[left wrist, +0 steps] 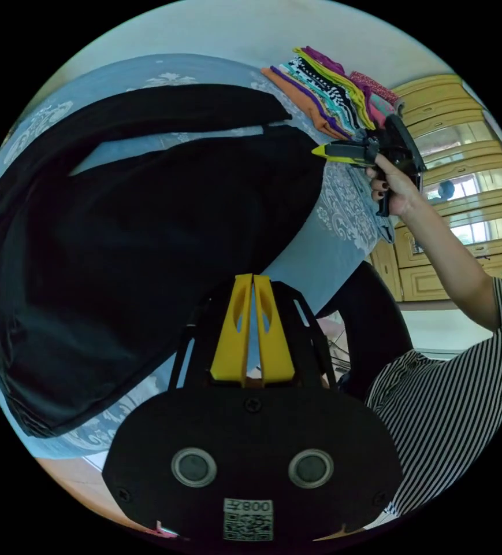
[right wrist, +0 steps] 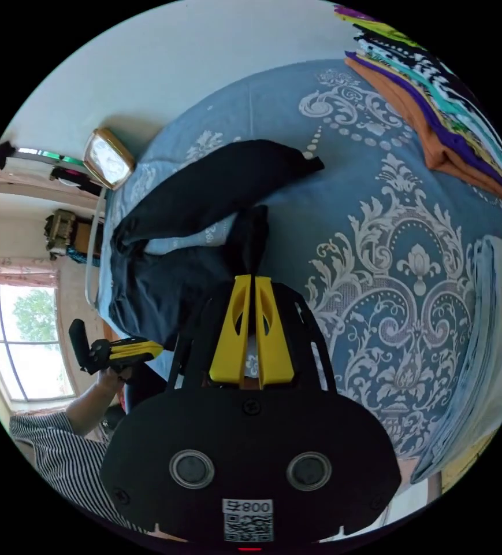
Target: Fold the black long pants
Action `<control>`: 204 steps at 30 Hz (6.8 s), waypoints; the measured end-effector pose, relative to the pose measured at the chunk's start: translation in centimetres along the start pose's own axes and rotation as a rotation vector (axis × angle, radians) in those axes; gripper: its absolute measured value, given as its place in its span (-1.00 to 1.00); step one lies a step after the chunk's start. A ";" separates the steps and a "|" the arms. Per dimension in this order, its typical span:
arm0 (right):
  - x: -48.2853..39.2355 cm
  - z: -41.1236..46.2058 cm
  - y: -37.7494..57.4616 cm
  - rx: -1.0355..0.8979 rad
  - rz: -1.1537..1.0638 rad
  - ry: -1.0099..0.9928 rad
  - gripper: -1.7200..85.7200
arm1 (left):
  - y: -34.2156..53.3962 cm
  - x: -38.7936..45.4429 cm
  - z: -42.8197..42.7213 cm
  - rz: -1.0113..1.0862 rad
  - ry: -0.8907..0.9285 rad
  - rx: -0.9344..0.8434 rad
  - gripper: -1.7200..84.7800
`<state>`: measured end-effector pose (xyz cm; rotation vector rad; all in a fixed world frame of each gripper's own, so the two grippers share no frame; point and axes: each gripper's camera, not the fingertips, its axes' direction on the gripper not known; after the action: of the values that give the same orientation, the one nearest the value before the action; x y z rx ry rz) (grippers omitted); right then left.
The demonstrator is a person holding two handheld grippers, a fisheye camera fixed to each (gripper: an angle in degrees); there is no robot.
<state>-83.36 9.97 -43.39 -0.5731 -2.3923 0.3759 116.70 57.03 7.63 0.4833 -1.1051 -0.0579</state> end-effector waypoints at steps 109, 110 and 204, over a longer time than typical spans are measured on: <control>8.7 41.8 32.5 0.308 0.331 -0.604 -0.95 | -77.8 33.1 14.5 0.318 0.099 -0.362 -0.93; 8.7 41.7 32.2 0.296 0.341 -0.595 -0.95 | -77.7 33.4 15.7 0.321 0.079 -0.369 -0.93; 7.2 18.8 -9.4 0.423 -0.052 -0.152 -0.95 | -104.9 30.6 24.3 0.414 -0.114 0.137 -0.94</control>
<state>-103.42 3.15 -50.05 -0.2955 -2.3621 0.9016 129.75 -53.87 -0.15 0.3684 -1.3078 0.3587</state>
